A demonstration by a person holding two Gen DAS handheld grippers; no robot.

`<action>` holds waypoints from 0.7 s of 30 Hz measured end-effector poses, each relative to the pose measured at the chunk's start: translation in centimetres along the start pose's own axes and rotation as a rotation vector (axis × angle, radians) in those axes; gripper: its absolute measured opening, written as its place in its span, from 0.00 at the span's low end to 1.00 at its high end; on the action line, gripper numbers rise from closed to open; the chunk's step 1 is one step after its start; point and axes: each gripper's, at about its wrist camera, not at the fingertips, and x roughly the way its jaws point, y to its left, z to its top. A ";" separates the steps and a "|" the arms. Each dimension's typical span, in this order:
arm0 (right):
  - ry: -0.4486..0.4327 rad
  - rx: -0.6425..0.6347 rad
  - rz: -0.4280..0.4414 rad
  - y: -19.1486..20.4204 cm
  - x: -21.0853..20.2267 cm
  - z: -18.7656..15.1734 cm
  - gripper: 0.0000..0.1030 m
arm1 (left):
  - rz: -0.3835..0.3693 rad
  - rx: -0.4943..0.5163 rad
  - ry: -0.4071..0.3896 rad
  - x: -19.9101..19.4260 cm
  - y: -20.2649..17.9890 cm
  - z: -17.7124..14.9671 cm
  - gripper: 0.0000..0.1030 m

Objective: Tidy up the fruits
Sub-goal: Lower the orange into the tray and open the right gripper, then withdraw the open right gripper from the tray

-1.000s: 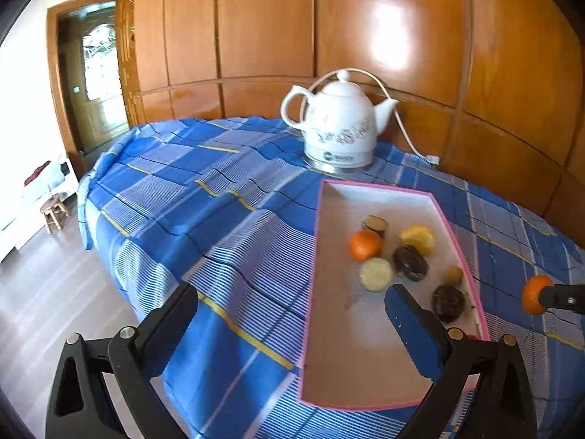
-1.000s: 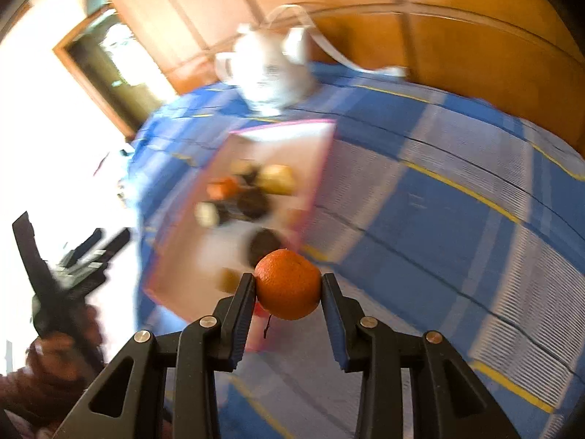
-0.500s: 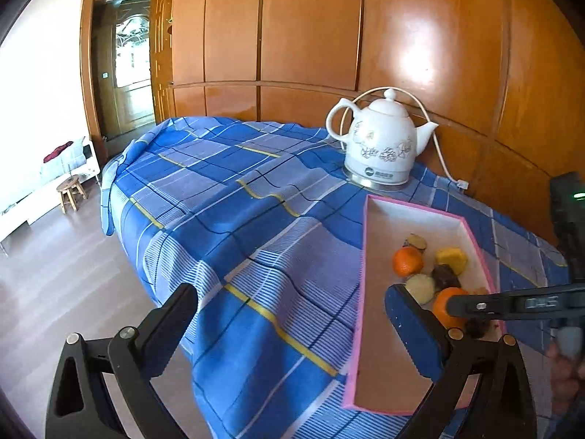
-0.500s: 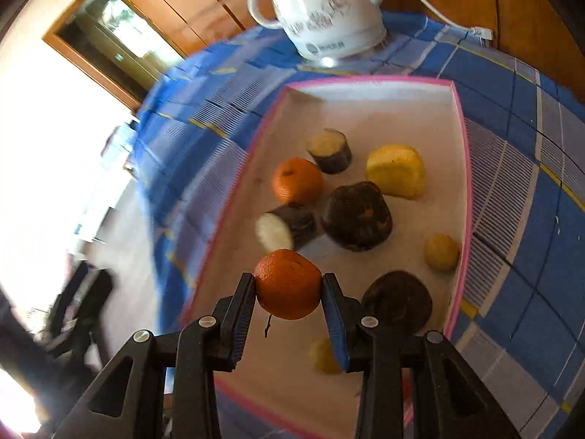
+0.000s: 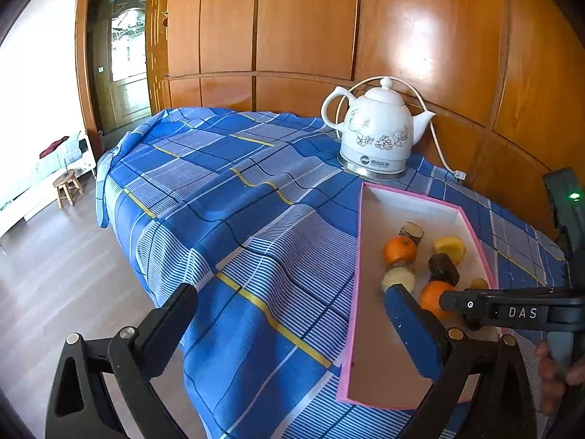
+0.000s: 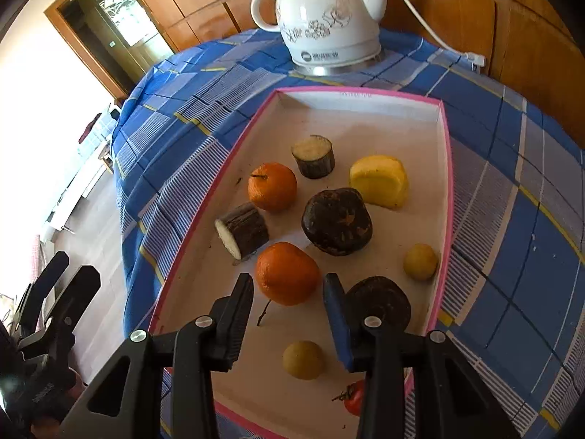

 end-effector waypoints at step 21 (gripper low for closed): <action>-0.150 -0.064 -0.104 2.0 -4.2 -3.6 0.41 | -0.027 0.017 -0.002 -1.5 -1.6 -0.3 1.00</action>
